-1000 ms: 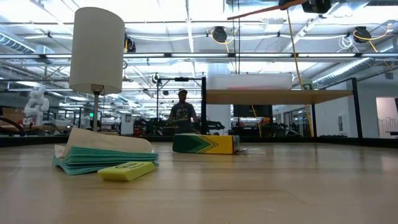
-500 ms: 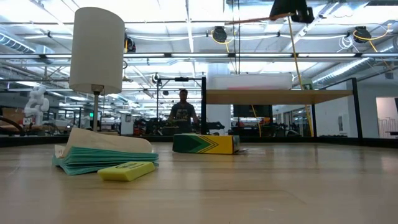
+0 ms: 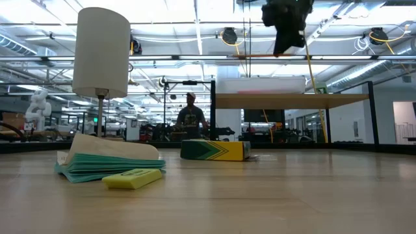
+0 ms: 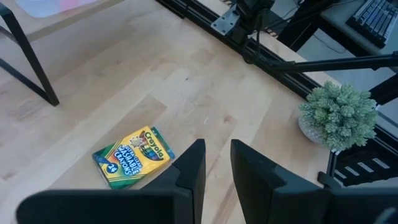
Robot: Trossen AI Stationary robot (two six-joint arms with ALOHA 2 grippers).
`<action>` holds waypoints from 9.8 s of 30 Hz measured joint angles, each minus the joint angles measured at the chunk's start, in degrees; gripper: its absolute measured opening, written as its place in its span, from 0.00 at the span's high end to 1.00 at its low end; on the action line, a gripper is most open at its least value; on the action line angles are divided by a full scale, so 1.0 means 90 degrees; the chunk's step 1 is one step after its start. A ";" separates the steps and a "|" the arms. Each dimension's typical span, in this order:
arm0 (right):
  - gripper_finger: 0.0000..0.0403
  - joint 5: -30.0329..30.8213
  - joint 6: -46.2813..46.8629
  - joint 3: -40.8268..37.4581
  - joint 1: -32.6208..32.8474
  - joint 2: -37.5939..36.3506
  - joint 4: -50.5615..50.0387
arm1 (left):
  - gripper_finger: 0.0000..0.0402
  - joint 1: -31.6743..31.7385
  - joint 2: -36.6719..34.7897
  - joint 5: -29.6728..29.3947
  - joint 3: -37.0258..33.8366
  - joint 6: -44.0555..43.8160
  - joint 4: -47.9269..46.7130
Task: Pick & place school supplies into a supply box
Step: Put the yellow pencil into the purple supply box on the shelf, then put the blue sticky notes into the purple supply box on the shelf
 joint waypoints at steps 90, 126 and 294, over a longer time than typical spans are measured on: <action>0.64 0.1528 0.4113 -0.0316 0.3648 -0.2154 0.0405 | 0.80 -0.0573 0.0110 0.0754 -0.0003 -0.1067 -0.0333; 0.64 0.2253 0.5390 -0.0316 0.7087 -0.0685 0.1827 | 0.64 -0.1316 0.1345 0.1656 0.0000 -0.3863 0.0762; 0.51 0.3023 0.5017 -0.4676 0.5695 -0.0084 0.9584 | 1.00 0.0235 -0.0321 0.3470 -0.2378 0.2199 -0.0547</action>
